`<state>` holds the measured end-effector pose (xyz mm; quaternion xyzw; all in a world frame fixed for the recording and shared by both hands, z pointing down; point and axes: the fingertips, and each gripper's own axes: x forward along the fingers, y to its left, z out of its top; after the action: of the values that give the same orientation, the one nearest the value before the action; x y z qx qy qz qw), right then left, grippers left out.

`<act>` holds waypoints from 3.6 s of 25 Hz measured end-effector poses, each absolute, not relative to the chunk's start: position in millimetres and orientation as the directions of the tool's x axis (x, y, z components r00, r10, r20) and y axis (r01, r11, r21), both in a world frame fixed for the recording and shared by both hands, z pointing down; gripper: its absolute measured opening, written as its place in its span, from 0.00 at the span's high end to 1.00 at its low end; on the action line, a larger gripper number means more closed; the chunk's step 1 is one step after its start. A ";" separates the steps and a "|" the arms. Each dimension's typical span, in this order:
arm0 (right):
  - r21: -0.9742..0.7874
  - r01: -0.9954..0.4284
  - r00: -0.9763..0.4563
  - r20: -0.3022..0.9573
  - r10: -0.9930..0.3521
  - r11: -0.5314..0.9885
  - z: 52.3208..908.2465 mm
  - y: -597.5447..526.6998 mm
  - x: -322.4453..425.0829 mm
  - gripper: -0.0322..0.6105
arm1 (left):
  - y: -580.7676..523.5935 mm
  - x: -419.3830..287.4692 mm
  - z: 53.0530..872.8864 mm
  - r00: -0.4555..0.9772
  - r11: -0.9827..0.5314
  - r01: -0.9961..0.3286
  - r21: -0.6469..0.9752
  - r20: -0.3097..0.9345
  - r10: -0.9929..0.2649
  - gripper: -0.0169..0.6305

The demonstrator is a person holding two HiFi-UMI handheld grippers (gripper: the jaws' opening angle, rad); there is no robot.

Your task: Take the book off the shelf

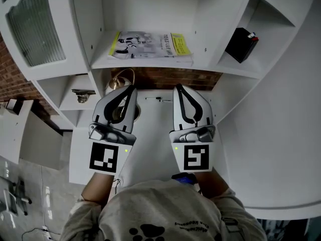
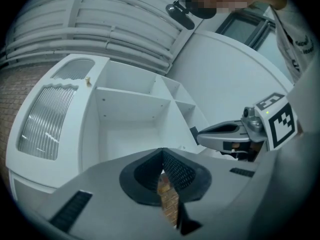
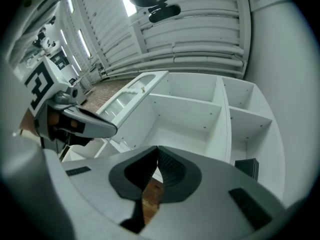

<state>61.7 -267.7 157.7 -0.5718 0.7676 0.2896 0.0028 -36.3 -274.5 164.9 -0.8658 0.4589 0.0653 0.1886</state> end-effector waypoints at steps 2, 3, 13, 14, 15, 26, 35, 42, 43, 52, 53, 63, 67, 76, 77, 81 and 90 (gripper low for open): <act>0.477 -0.862 -0.355 -0.328 -0.875 0.171 156.0 -272.7 61.9 0.92 | -277.8 -34.2 163.2 0.574 -0.484 -0.810 -0.330 -0.281 -0.769 0.96; 0.504 -0.848 -0.360 -0.316 -0.878 0.166 156.3 -275.6 61.9 0.92 | -279.4 -32.5 162.1 0.579 -0.469 -0.800 -0.374 -0.275 -0.767 0.96; 0.644 -0.748 -0.390 -0.231 -0.891 0.160 153.9 -302.5 53.3 0.92 | -304.5 -24.4 155.0 0.586 -0.353 -0.688 -0.635 -0.198 -0.786 0.96; 0.656 -0.737 -0.394 -0.224 -0.891 0.162 153.4 -305.3 52.5 0.92 | -308.5 -24.6 156.8 0.584 -0.344 -0.674 -0.653 -0.186 -0.790 0.96; 0.668 -0.726 -0.399 -0.216 -0.891 0.164 153.0 -308.0 51.6 0.92 | -312.3 -24.7 157.9 0.581 -0.331 -0.658 -0.676 -0.177 -0.794 0.96; 0.805 -0.565 -0.389 -0.066 -0.919 0.182 166.8 -333.0 49.9 0.92 | -343.2 -22.7 168.1 0.573 -0.314 -0.486 -0.816 -0.026 -0.819 0.95; 0.861 -0.457 -0.388 0.032 -0.921 0.223 173.5 -350.1 49.5 0.77 | -360.1 -21.9 178.4 0.563 -0.348 -0.400 -0.848 0.073 -0.824 0.83; 0.897 -0.351 -0.382 0.126 -0.915 0.270 183.6 -368.3 49.9 0.64 | -374.9 -19.7 180.9 0.542 -0.358 -0.351 -0.865 0.124 -0.831 0.74; 0.902 -0.330 -0.379 0.144 -0.914 0.279 185.2 -371.9 49.4 0.62 | -378.0 -19.0 182.1 0.538 -0.363 -0.337 -0.869 0.139 -0.832 0.73; 0.910 -0.150 -0.325 0.324 -0.889 0.386 204.3 -401.2 39.9 0.55 | -399.3 -16.3 199.5 0.499 -0.434 -0.239 -0.869 0.273 -0.822 0.66; 0.906 -0.144 -0.316 0.339 -0.886 0.399 206.7 -405.1 40.3 0.55 | -400.9 -16.2 200.4 0.493 -0.437 -0.231 -0.869 0.282 -0.823 0.65; 0.886 -0.064 -0.252 0.432 -0.866 0.460 224.2 -414.6 45.2 0.57 | -407.0 -16.4 213.9 0.431 -0.496 -0.163 -0.853 0.391 -0.814 0.65; 0.905 -0.034 -0.245 0.404 -0.881 0.424 221.8 -415.1 46.3 0.64 | -405.6 -16.4 215.8 0.401 -0.483 -0.145 -0.863 0.395 -0.826 0.65; 0.915 -0.038 -0.257 0.380 -0.888 0.402 220.0 -392.7 47.2 0.66 | -379.8 -16.1 214.1 0.394 -0.465 -0.130 -0.876 0.385 -0.835 0.65; 0.916 -0.040 -0.259 0.375 -0.890 0.398 219.8 -388.8 47.2 0.66 | -376.1 -16.3 214.5 0.390 -0.461 -0.123 -0.879 0.384 -0.837 0.65; 0.925 -0.047 -0.262 0.354 -0.898 0.378 219.2 -377.9 46.5 0.67 | -368.1 -17.4 217.0 0.368 -0.432 -0.102 -0.896 0.369 -0.853 0.65; 0.930 -0.068 -0.262 0.332 -0.906 0.360 216.0 -379.5 46.0 0.69 | -389.3 -15.4 214.5 0.321 -0.286 -0.100 -0.953 0.241 -0.916 0.65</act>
<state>46.0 -379.5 216.0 -0.3653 0.6666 0.4317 -0.4856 -15.4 -389.3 214.5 -0.6692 0.3795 -0.4420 0.4614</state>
